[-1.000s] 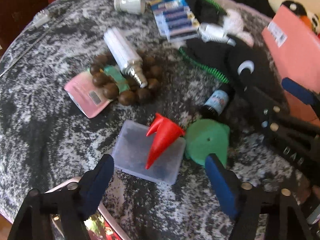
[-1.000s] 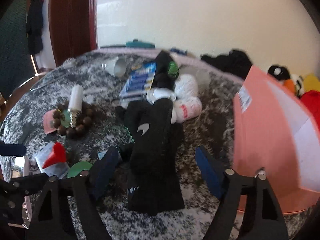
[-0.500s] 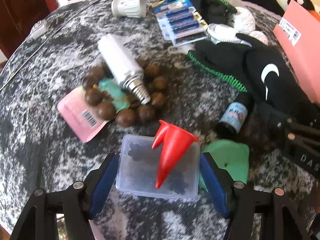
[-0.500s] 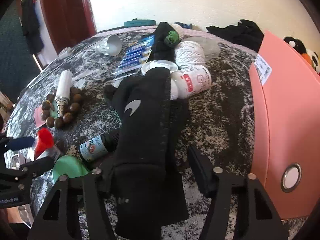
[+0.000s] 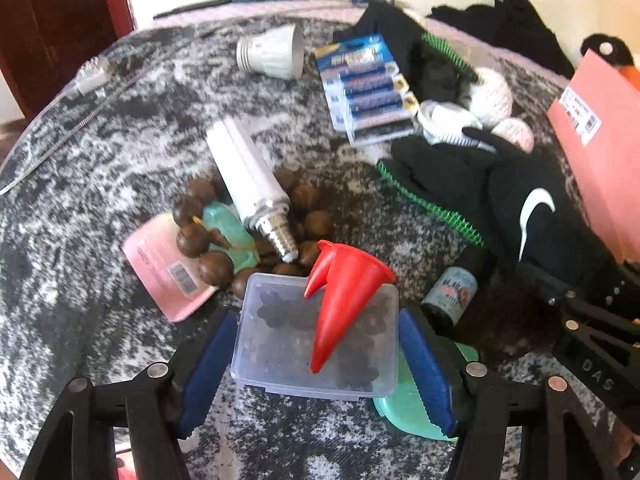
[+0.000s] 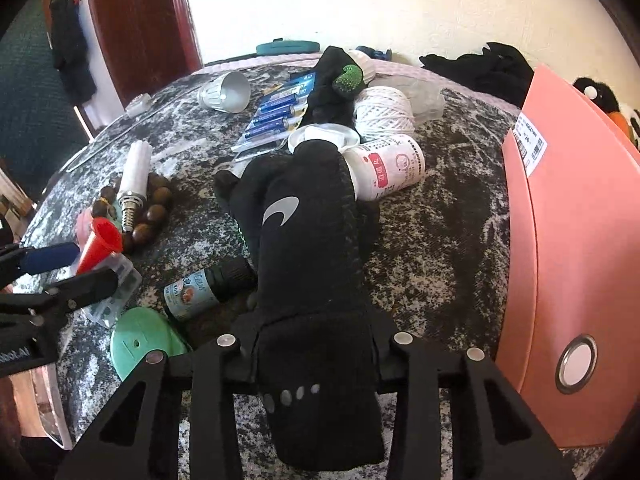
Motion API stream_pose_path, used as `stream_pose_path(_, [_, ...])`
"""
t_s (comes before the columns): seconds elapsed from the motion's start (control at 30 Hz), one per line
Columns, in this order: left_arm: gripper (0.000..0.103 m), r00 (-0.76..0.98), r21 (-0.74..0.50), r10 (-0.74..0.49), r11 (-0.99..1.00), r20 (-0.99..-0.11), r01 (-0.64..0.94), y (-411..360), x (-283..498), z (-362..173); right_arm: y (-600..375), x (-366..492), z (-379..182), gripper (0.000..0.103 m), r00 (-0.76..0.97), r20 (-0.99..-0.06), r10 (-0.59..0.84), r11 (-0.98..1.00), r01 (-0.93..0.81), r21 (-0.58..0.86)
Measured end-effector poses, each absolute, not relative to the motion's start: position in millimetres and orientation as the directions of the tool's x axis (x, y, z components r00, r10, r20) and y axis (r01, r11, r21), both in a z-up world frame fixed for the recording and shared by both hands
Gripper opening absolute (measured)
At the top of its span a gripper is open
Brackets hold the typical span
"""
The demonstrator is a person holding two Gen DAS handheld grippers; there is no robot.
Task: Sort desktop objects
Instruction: 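Carry the plastic box and glove into the pink box and open both tools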
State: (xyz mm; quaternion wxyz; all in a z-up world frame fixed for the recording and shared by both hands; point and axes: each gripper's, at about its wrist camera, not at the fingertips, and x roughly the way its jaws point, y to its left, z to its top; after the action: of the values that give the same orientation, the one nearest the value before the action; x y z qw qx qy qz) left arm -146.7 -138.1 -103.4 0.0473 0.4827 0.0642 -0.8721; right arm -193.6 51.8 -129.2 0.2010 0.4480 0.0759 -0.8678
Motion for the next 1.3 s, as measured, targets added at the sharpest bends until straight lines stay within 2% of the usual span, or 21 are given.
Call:
stream_pose_path(0.03, [0.070,-0.536,-0.065,-0.023,-0.987,-0.844,0.145,-138.4,-145.0,-100.7,52.3,-193.1,-127.9,0.033,-0.520,-0.807,-0.281,-0.908,0.417,0.047])
stream_pose_path(0.1, [0.070,-0.545,-0.071,-0.021,-0.987,-0.838,0.147,-139.7,-142.1,-96.6,53.5,-192.0,-124.6,0.017,-0.526,-0.802,-0.284,-0.908,0.417,0.048])
stream_pose_path(0.2, [0.070,-0.544,-0.066,-0.028,-0.986,-0.839,0.153,-141.1,-137.5,-91.6,56.3,-189.5,-115.7,0.011,-0.538,-0.786,-0.305,-0.905,0.420,0.064])
stream_pose_path(0.37, [0.070,-0.495,-0.029,-0.043,-0.990,-0.868,0.137,-139.7,-133.0,-93.6,58.9,-178.8,-93.2,0.010,-0.586,-0.737,-0.335,-0.901,0.429,0.069])
stream_pose_path(0.67, [0.070,-0.555,-0.062,-0.024,-0.989,-0.831,0.135,-132.4,-118.6,-59.8,71.5,-146.3,-31.5,0.010,-0.683,-0.626,-0.377,-0.898,0.436,0.064])
stream_pose_path(0.97, [0.070,-0.593,-0.042,-0.014,-0.996,-0.805,0.079,-83.4,-101.8,-18.2,106.2,-90.8,36.5,0.010,-0.760,-0.494,-0.422,-0.890,0.451,0.067])
stream_pose_path(1.3, [0.070,-0.653,-0.028,0.039,-0.999,-0.756,-0.028,-1.7,-100.5,30.4,192.3,-49.0,93.2,0.010,-0.871,-0.360,-0.336,-0.940,0.336,0.064])
